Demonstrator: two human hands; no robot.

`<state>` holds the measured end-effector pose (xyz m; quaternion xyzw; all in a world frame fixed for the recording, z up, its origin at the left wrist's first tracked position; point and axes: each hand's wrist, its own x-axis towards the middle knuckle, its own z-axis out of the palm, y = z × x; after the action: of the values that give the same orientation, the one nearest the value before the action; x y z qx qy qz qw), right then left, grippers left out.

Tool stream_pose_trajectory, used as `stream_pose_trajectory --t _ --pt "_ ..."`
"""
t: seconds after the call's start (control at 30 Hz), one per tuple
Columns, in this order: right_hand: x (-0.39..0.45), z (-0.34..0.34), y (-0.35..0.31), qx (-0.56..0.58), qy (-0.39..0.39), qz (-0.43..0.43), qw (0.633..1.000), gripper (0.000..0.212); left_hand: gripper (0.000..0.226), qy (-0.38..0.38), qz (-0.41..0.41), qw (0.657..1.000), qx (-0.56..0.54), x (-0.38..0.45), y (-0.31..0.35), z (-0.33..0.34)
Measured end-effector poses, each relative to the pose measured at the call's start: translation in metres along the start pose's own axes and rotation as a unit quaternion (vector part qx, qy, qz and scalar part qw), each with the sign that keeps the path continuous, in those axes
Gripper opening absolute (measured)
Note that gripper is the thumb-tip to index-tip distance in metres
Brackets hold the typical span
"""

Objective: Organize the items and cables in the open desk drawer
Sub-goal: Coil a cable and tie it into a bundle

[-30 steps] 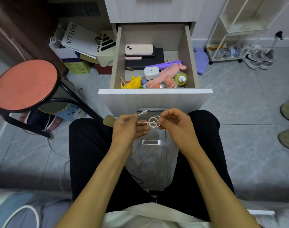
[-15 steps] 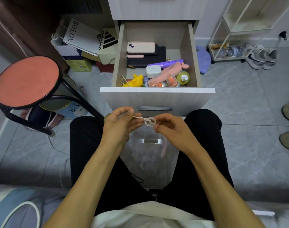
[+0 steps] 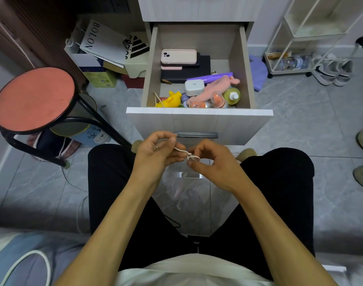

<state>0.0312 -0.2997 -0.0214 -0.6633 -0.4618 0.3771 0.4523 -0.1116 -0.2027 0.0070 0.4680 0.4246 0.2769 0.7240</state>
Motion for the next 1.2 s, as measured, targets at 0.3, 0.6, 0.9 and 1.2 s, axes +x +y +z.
stream_pose_trajectory --t 0.3,0.6,0.9,1.2 --pt "0.001 0.003 -0.006 -0.110 0.156 -0.034 0.981 0.013 0.013 -0.029 0.078 0.976 0.199 0.002 0.002 -0.004" --pt "0.003 -0.002 -0.004 -0.154 0.141 -0.096 0.973 0.012 0.015 -0.010 0.225 0.896 0.383 0.005 0.002 0.001" --pt "-0.003 -0.011 0.004 -0.110 0.146 -0.151 0.972 0.013 0.013 -0.064 0.263 0.823 0.500 0.008 0.006 0.004" --pt "-0.001 -0.012 -0.011 -0.009 0.133 -0.004 0.991 0.011 0.007 -0.064 0.220 0.848 0.479 0.006 -0.003 0.006"
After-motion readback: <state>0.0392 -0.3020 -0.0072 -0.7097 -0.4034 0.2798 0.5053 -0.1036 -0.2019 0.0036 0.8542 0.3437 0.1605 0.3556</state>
